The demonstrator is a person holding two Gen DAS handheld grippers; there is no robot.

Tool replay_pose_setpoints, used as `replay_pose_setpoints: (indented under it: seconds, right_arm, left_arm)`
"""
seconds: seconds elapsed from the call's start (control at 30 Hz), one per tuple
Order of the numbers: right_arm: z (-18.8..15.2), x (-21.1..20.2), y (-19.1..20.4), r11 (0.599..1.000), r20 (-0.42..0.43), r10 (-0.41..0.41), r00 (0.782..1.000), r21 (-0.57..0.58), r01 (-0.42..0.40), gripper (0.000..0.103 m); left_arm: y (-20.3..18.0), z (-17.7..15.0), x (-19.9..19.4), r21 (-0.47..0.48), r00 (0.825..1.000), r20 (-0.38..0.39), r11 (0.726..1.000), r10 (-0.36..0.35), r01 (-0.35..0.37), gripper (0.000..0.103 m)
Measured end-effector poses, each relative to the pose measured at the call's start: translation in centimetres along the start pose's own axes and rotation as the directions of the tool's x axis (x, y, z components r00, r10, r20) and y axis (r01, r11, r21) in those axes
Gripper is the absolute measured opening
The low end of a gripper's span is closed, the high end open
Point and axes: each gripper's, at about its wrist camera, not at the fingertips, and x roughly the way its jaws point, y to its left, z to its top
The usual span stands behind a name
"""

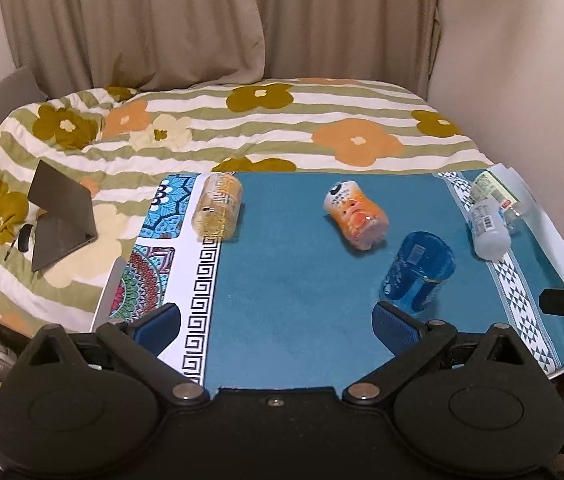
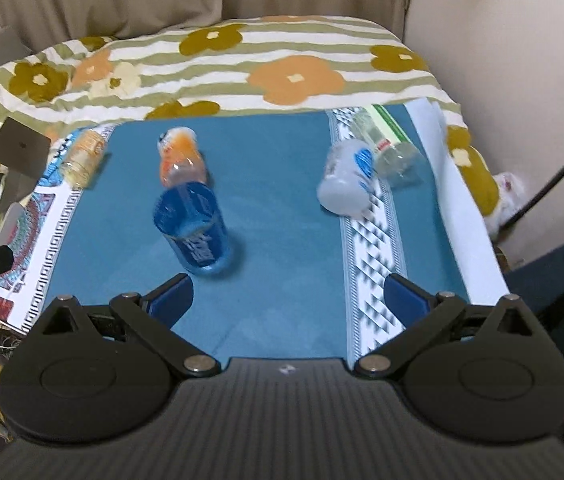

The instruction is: Flip cup upright

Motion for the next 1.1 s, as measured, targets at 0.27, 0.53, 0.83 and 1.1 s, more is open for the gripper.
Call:
replay_pose_setpoints:
  seconds: [0.27, 0.53, 0.83, 1.1]
  right_arm:
    - [-1.5, 0.0, -1.3, 1.0, -0.018, -0.015, 1.0, -0.001, 0.015, 0.103]
    - [-1.9, -0.4, -1.6, 1.0, -0.01, -0.013, 1.0, 0.004, 0.013, 0.103]
    - [-1.9, -0.6, -1.6, 1.0, -0.009, -0.01, 1.0, 0.002, 0.01, 0.103]
    - [-1.8, -0.7, -1.3, 1.0, -0.011, -0.01, 1.0, 0.005, 0.01, 0.103]
  left_arm:
    - [-1.6, -0.6, -0.4, 0.016, 1.0, 0.023, 1.0, -0.003, 0.002, 0.103]
    - [-2.5, -0.8, -0.9, 0.036, 0.999, 0.042, 0.999, -0.002, 0.0, 0.103]
    - [-3.0, -0.9, -1.0, 0.054, 0.999, 0.048, 0.999, 0.003, -0.006, 0.103]
    - [-3.0, -0.9, -1.0, 0.055, 0.999, 0.048, 0.998, 0.003, -0.006, 0.103]
